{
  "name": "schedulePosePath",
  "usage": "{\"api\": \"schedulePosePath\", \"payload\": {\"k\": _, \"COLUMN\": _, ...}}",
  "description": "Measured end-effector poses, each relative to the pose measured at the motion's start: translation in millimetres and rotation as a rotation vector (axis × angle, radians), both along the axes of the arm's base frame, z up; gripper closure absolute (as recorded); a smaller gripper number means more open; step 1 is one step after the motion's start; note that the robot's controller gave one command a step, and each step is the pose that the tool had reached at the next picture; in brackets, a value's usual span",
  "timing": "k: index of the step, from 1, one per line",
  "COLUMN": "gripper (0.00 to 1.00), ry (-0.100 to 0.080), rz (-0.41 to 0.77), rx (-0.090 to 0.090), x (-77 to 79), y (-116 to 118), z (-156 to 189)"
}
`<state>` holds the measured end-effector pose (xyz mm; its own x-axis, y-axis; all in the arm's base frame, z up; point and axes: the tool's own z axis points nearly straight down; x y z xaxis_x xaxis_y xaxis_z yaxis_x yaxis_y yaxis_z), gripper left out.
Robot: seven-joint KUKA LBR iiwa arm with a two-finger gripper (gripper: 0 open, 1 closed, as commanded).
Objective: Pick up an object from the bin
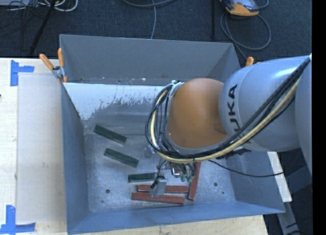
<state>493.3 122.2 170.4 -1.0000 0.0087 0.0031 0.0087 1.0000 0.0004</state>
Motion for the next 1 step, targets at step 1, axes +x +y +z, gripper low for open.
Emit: {"api": "schedulePosePath", "payload": {"k": 1, "gripper": 0.00, "ry": 0.001, "rz": -0.059, "rx": 0.000, "x": -11.4, "y": -13.6, "z": -103.0}}
